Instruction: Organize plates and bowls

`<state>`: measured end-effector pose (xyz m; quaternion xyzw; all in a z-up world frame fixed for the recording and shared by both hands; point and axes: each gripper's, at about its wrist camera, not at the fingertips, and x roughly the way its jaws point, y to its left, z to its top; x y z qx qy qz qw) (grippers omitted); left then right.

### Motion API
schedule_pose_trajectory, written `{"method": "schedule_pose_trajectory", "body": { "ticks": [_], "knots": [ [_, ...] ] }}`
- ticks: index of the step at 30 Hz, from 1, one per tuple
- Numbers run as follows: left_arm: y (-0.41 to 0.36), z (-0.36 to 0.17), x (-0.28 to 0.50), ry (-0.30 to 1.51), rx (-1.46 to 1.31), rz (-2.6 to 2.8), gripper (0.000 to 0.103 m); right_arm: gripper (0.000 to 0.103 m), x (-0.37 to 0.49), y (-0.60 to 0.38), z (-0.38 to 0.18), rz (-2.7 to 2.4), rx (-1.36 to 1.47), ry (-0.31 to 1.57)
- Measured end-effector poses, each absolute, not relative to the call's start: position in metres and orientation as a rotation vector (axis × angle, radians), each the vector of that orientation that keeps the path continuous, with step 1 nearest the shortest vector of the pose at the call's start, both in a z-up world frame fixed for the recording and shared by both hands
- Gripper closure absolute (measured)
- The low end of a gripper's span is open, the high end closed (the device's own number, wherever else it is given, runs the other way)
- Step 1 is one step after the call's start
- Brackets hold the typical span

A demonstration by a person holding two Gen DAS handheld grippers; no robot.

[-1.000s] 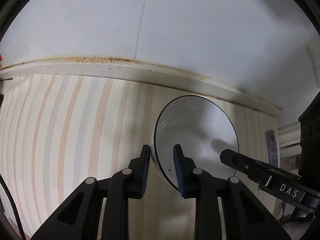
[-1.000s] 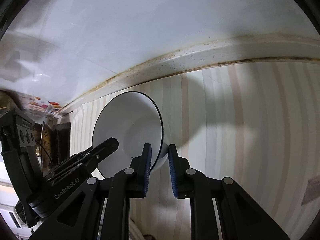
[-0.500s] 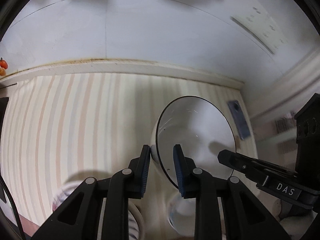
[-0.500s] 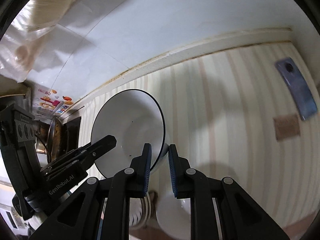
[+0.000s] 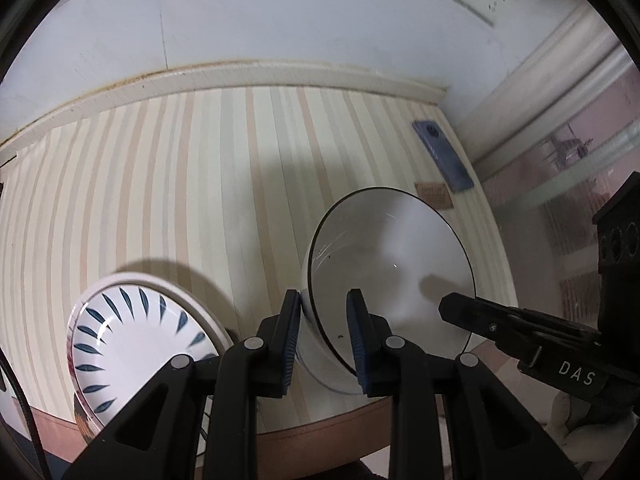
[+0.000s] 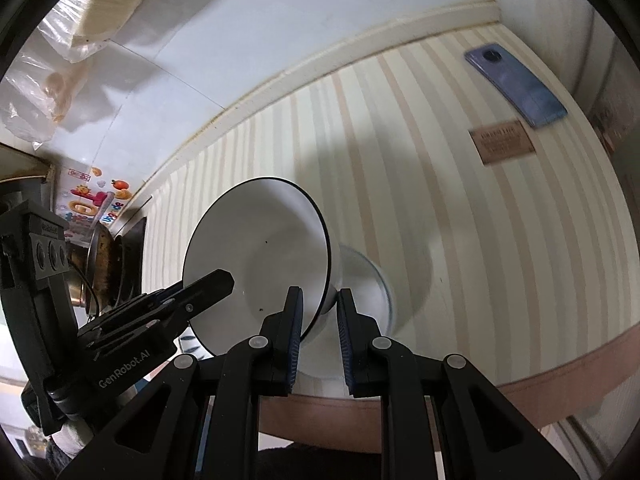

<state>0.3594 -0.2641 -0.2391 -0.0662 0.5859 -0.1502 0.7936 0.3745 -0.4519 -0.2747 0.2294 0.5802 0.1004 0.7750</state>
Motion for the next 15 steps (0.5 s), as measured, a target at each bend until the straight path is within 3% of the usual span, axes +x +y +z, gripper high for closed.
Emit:
{"method": "schedule_pose_trajectory", "body": {
  "ticks": [15],
  "knots": [
    [-0.274, -0.279, 0.346, 1.312, -0.066, -0.308, 0.082, 0.084, 0.365, -0.455, -0.313, 0.199, 0.507, 1.292]
  ]
}}
